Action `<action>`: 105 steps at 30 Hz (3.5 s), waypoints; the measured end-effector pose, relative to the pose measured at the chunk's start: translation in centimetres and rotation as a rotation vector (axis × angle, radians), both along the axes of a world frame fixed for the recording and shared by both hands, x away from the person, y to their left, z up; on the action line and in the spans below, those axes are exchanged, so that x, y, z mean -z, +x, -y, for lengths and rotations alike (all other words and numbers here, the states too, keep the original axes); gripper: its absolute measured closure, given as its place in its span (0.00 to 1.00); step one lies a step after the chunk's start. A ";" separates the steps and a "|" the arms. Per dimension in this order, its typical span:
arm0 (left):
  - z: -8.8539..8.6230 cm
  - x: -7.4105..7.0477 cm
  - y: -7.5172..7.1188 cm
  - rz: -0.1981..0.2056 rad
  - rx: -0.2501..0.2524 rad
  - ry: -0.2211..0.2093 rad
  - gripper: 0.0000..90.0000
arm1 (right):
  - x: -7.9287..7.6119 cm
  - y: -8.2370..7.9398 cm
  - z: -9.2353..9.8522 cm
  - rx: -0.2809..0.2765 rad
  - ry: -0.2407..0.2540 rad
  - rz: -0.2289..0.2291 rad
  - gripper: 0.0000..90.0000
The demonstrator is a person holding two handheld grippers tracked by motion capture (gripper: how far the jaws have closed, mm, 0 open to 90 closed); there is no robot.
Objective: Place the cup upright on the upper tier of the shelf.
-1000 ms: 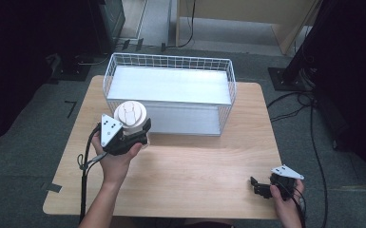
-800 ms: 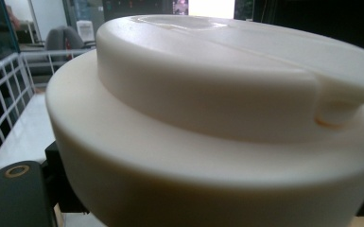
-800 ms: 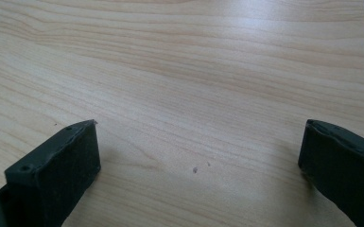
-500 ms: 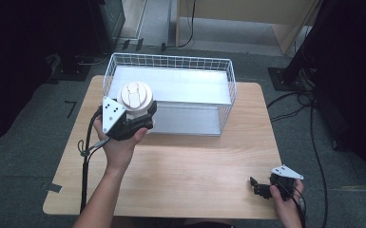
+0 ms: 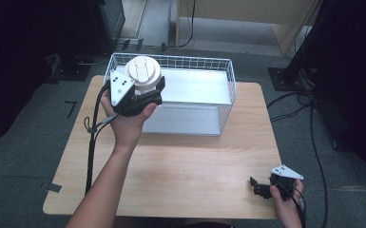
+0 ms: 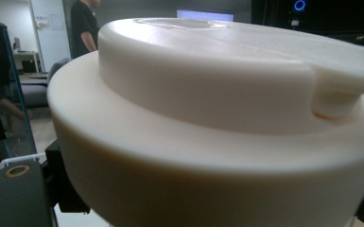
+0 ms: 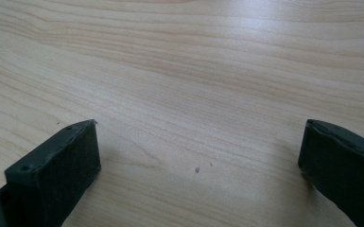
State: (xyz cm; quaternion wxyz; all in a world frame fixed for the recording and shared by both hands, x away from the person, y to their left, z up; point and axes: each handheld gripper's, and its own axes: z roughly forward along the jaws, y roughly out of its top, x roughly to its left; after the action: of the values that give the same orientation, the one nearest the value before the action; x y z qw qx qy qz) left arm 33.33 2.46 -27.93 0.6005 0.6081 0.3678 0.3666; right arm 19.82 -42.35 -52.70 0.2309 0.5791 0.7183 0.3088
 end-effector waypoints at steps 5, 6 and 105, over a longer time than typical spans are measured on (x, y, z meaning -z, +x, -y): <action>0.5 -0.6 0.8 0.019 -0.001 0.016 0.12 | 0.0 0.0 0.0 -0.002 0.000 0.001 0.00; 0.6 -0.8 1.1 0.023 -0.003 0.019 0.12 | 0.0 0.0 0.0 -0.002 0.000 0.001 0.00; -2.7 2.6 2.0 -0.040 0.035 0.011 0.00 | 0.0 0.0 -0.2 -0.030 0.001 -0.001 0.00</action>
State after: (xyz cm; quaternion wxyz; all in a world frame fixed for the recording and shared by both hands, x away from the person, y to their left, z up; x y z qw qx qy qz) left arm 35.29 5.12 -30.58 0.5960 0.6249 0.3670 0.3458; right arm 19.79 -42.20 -52.70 0.2258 0.5686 0.7268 0.3122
